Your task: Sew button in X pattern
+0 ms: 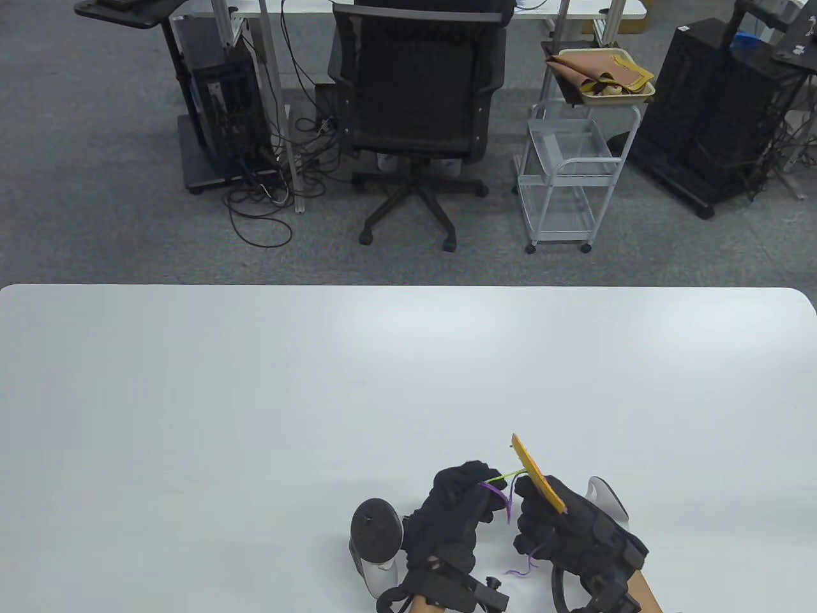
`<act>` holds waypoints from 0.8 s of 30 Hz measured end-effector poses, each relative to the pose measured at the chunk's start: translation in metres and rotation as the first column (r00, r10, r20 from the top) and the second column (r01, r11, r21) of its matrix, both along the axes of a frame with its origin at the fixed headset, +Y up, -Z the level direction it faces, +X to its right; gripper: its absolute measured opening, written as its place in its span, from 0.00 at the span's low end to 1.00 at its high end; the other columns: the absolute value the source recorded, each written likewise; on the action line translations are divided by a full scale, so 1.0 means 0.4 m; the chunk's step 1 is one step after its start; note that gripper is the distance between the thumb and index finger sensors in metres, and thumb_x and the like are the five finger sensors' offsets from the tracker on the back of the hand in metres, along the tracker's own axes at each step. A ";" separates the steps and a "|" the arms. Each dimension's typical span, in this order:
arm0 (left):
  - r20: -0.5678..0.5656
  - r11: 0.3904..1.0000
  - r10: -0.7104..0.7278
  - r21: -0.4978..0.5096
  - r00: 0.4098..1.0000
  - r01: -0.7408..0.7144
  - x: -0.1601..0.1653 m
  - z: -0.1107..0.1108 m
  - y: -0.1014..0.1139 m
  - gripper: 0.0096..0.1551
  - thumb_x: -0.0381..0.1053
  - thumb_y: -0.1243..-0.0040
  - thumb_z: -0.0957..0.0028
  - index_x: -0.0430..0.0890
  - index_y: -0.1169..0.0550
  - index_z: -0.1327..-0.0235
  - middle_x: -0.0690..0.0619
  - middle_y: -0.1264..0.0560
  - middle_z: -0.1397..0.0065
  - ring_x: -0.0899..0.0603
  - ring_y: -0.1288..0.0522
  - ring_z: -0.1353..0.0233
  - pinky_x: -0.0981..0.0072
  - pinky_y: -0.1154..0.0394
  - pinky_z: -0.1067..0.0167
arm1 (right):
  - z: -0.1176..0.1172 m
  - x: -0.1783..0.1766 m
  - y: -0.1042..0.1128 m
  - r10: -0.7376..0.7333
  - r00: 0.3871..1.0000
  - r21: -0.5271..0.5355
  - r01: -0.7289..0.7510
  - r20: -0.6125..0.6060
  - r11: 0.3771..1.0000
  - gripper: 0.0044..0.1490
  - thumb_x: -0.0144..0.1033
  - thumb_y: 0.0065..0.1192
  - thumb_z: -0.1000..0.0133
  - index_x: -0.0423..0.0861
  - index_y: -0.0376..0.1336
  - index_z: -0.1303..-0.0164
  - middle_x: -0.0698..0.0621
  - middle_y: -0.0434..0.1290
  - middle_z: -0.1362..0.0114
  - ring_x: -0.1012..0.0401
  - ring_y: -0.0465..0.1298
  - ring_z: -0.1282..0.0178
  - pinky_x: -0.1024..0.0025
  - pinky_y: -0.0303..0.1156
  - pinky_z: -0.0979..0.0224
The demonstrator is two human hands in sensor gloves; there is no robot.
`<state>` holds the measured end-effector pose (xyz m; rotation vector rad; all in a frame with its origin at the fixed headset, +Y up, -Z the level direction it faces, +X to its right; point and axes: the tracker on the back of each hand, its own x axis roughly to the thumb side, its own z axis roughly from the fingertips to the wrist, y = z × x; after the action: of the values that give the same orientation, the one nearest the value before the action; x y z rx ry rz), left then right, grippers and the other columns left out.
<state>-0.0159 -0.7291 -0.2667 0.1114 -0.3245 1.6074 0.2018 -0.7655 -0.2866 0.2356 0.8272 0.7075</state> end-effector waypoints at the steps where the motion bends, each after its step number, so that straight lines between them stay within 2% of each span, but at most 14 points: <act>1: 0.002 1.000 -0.001 -0.001 1.000 0.001 0.001 0.000 0.000 0.18 0.53 0.42 0.43 0.57 0.28 0.40 0.61 0.19 0.37 0.55 0.14 0.46 0.63 0.17 0.51 | 0.001 -0.001 0.000 -0.001 1.000 0.002 0.001 -0.004 1.000 0.28 0.46 0.36 0.36 0.44 0.55 0.31 0.56 0.73 0.53 0.64 0.74 0.53 0.58 0.72 0.33; 8: -0.023 1.000 -0.026 0.013 0.999 0.026 -0.001 0.001 0.003 0.18 0.53 0.41 0.43 0.55 0.27 0.40 0.60 0.18 0.38 0.53 0.14 0.46 0.61 0.17 0.51 | 0.002 -0.006 0.000 -0.008 1.000 0.001 0.008 -0.012 1.000 0.28 0.47 0.36 0.35 0.44 0.55 0.31 0.56 0.73 0.52 0.65 0.74 0.53 0.58 0.72 0.33; 13: -0.111 0.982 -0.161 0.078 0.981 0.170 -0.004 0.006 0.020 0.19 0.52 0.40 0.44 0.52 0.25 0.41 0.56 0.18 0.40 0.50 0.15 0.47 0.57 0.19 0.51 | 0.002 -0.006 0.000 -0.016 1.000 0.004 0.016 -0.010 1.000 0.28 0.47 0.36 0.35 0.44 0.55 0.31 0.57 0.73 0.52 0.65 0.74 0.53 0.58 0.72 0.33; 18: -0.175 0.935 -0.309 0.121 0.935 0.332 -0.001 0.010 0.034 0.19 0.52 0.40 0.44 0.50 0.25 0.42 0.55 0.18 0.42 0.50 0.15 0.48 0.56 0.19 0.51 | 0.002 -0.007 0.000 -0.012 1.000 0.002 0.012 -0.006 1.000 0.28 0.47 0.36 0.35 0.44 0.55 0.31 0.57 0.73 0.52 0.65 0.74 0.53 0.58 0.72 0.33; 24: -0.204 0.904 -0.363 0.161 0.909 0.396 0.006 0.018 0.043 0.19 0.52 0.42 0.44 0.50 0.26 0.42 0.57 0.18 0.42 0.51 0.15 0.47 0.57 0.19 0.51 | 0.003 -0.007 -0.001 -0.008 1.000 0.000 0.008 -0.010 1.000 0.28 0.47 0.36 0.35 0.44 0.55 0.31 0.56 0.73 0.52 0.65 0.74 0.53 0.58 0.71 0.33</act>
<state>-0.0134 -0.7120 -0.2595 0.3180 -0.3508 1.1644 0.1990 -0.7657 -0.2856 0.2427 0.8353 0.6997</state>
